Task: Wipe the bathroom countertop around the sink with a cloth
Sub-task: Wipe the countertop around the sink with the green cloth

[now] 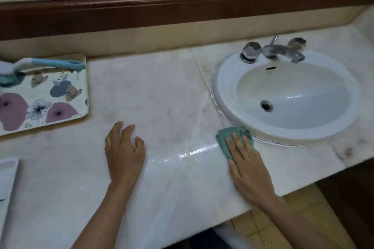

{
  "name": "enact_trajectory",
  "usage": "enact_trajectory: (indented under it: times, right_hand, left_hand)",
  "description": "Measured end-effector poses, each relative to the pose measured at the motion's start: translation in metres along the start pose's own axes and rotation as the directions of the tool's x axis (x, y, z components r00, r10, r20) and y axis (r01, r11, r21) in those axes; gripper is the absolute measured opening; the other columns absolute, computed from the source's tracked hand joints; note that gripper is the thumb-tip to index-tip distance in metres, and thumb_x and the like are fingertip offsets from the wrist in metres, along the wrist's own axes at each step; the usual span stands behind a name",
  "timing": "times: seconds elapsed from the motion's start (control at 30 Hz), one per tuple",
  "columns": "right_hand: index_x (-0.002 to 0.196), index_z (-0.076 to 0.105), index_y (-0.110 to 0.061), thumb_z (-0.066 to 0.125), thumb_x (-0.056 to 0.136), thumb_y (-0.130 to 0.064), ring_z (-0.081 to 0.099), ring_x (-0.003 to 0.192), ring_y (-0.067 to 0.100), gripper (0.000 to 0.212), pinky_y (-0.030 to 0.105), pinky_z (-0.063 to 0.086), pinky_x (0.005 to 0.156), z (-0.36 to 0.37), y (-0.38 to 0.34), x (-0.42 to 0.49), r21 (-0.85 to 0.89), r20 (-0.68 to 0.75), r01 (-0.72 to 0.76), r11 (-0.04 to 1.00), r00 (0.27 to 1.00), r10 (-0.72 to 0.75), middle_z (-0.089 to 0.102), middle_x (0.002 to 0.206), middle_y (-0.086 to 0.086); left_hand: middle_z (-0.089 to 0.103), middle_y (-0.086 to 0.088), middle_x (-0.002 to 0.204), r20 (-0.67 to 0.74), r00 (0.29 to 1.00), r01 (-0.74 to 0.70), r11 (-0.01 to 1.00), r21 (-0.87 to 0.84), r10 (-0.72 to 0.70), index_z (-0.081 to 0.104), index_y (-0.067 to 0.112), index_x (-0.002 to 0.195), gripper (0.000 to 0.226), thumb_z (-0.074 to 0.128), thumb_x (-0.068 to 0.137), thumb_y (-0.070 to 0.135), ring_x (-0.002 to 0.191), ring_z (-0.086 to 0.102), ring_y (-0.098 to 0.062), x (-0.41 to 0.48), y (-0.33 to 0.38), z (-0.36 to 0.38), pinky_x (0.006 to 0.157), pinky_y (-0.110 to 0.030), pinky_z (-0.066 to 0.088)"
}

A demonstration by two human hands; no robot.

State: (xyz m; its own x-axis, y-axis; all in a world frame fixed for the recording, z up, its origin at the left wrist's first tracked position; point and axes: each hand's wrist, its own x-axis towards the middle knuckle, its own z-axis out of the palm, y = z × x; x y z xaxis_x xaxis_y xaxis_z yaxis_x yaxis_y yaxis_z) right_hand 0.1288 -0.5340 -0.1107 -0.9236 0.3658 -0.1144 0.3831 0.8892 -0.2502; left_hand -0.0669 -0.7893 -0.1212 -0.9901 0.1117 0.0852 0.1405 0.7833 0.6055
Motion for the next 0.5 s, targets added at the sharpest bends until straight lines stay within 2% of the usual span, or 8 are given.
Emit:
enact_trajectory:
  times: [0.1, 0.17, 0.27, 0.37, 0.43, 0.5]
  right_hand:
    - [0.153, 0.005, -0.028, 0.019, 0.094, -0.036, 0.001, 0.148, 0.014, 0.061, 0.045, 0.023, 0.116, -0.006, 0.046, -0.037, 0.047, -0.025, -0.092, 0.995, 0.995, 0.094, 0.002, 0.161, -0.007]
    - [0.152, 0.011, -0.027, 0.020, 0.093, -0.034, 0.006, 0.148, 0.017, 0.060, 0.047, 0.027, 0.113, -0.008, 0.065, -0.052, 0.089, -0.061, -0.171, 0.981, 0.982, 0.177, 0.007, 0.160, -0.006]
    - [0.151, 0.015, -0.027, 0.023, 0.093, -0.032, 0.008, 0.147, 0.022, 0.059, 0.051, 0.026, 0.113, -0.008, 0.080, -0.065, 0.173, -0.117, -0.271, 0.947, 0.949, 0.293, 0.011, 0.159, -0.005]
    - [0.152, 0.018, -0.020, 0.032, 0.097, -0.018, 0.002, 0.147, 0.024, 0.057, 0.056, 0.022, 0.114, -0.008, 0.075, -0.061, 0.248, -0.129, -0.347, 0.904, 0.913, 0.386, 0.008, 0.159, -0.001]
    - [0.153, 0.016, -0.016, 0.032, 0.097, -0.016, -0.001, 0.146, 0.023, 0.058, 0.054, 0.020, 0.116, -0.006, 0.051, -0.052, 0.237, -0.100, -0.344, 0.909, 0.922, 0.375, 0.004, 0.159, 0.001]
    - [0.153, 0.017, -0.018, 0.028, 0.093, -0.024, 0.003, 0.147, 0.025, 0.062, 0.049, 0.022, 0.115, 0.000, 0.015, -0.040, 0.161, -0.064, -0.202, 0.966, 0.975, 0.215, 0.007, 0.160, 0.001]
  left_hand:
    - [0.040, -0.004, 0.145, -0.011, 1.000, -0.009, 1.000, 0.018, 0.009, 0.059, 0.016, 0.124, 0.037, 0.058, 0.087, 0.017, 0.133, 0.035, -0.027, -0.002, 0.004, 0.000, 0.108, -0.042, 0.031]
    - [0.040, -0.004, 0.145, -0.013, 1.000, 0.000, 1.000, 0.030, 0.000, 0.059, 0.017, 0.124, 0.036, 0.058, 0.087, 0.017, 0.133, 0.035, -0.028, -0.003, 0.006, 0.001, 0.106, -0.043, 0.033]
    - [0.039, -0.006, 0.146, 0.004, 1.000, -0.002, 0.999, 0.037, 0.002, 0.058, 0.015, 0.125, 0.037, 0.058, 0.088, 0.015, 0.133, 0.035, -0.030, -0.003, 0.006, 0.002, 0.108, -0.045, 0.031]
    - [0.038, -0.009, 0.149, 0.017, 1.000, 0.010, 0.999, 0.051, -0.011, 0.056, 0.013, 0.127, 0.039, 0.057, 0.088, 0.013, 0.135, 0.033, -0.032, -0.006, 0.008, 0.002, 0.109, -0.047, 0.029]
    - [0.036, -0.011, 0.151, 0.028, 0.999, 0.012, 0.994, 0.110, -0.015, 0.054, 0.011, 0.131, 0.041, 0.055, 0.090, 0.013, 0.137, 0.032, -0.033, -0.009, 0.011, 0.003, 0.108, -0.047, 0.029]
    - [0.035, -0.011, 0.153, 0.041, 0.999, 0.004, 0.988, 0.156, -0.010, 0.053, 0.010, 0.133, 0.042, 0.054, 0.091, 0.014, 0.138, 0.031, -0.032, -0.009, 0.012, 0.004, 0.109, -0.047, 0.029]
